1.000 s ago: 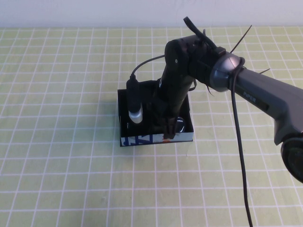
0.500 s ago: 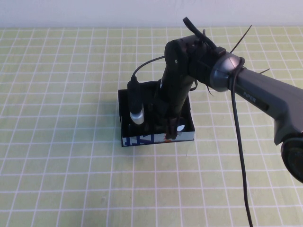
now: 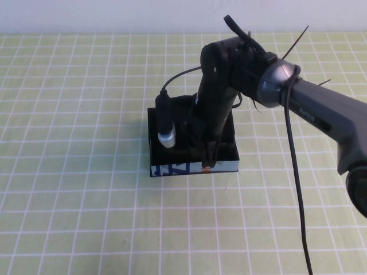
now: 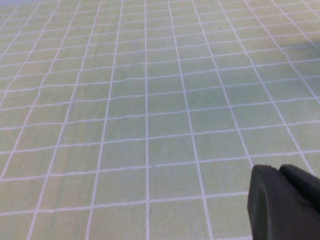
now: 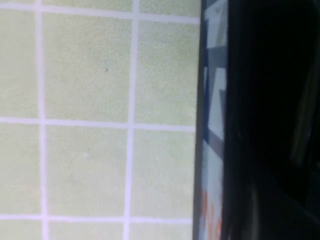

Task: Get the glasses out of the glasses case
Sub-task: Pick up the glasses from the glasses case, then place the glasses on the table

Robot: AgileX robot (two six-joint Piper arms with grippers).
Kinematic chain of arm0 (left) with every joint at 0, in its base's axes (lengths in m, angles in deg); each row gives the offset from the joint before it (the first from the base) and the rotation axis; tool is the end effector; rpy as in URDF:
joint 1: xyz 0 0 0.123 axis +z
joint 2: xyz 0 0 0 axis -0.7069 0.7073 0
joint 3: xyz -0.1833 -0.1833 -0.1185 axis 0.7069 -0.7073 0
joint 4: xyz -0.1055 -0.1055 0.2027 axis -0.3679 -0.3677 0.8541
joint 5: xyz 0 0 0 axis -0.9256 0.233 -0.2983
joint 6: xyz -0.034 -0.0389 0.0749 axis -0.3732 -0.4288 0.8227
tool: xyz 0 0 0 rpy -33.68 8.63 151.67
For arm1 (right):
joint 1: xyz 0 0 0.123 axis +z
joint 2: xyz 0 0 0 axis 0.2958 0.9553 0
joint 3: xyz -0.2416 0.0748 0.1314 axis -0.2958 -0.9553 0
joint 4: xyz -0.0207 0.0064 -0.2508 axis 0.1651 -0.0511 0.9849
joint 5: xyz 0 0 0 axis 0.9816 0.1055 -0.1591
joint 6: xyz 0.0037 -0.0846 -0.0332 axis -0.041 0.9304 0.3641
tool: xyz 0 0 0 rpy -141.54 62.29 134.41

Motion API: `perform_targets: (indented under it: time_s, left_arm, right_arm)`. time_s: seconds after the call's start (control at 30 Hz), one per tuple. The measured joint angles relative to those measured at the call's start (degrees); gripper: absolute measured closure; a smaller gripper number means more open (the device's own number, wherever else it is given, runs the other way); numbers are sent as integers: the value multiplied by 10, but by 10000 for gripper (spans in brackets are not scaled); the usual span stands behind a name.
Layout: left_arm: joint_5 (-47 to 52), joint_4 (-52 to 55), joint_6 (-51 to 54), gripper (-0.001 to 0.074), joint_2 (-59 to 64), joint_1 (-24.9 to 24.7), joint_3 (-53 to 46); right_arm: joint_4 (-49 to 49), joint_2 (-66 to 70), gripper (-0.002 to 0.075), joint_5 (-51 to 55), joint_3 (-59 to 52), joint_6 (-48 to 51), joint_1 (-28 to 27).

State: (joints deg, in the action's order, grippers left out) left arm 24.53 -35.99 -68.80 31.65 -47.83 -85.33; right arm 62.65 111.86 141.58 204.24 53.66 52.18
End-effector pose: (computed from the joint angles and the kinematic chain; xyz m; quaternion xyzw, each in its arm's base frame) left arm 0.0527 -0.0032 0.1736 0.0491 0.7982 0.0033 0.6004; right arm 0.3964 0.2851 0.2092 -0.7367 0.6655 0.0089 0.1197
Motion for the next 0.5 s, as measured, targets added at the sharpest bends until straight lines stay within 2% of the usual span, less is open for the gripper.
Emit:
perform_targets:
  time_s: [0.17,0.37,0.5]
  left_arm:
    - [0,0,0,739,0,0,0]
    - [0,0,0,739,0,0,0]
    - [0,0,0,739,0,0,0]
  right_arm:
    - [5,-53,671,8,0,-67,0]
    - [38,-139,671,13,-2,-236,0]
    - [69,-209,672,14,-50,-332,-3]
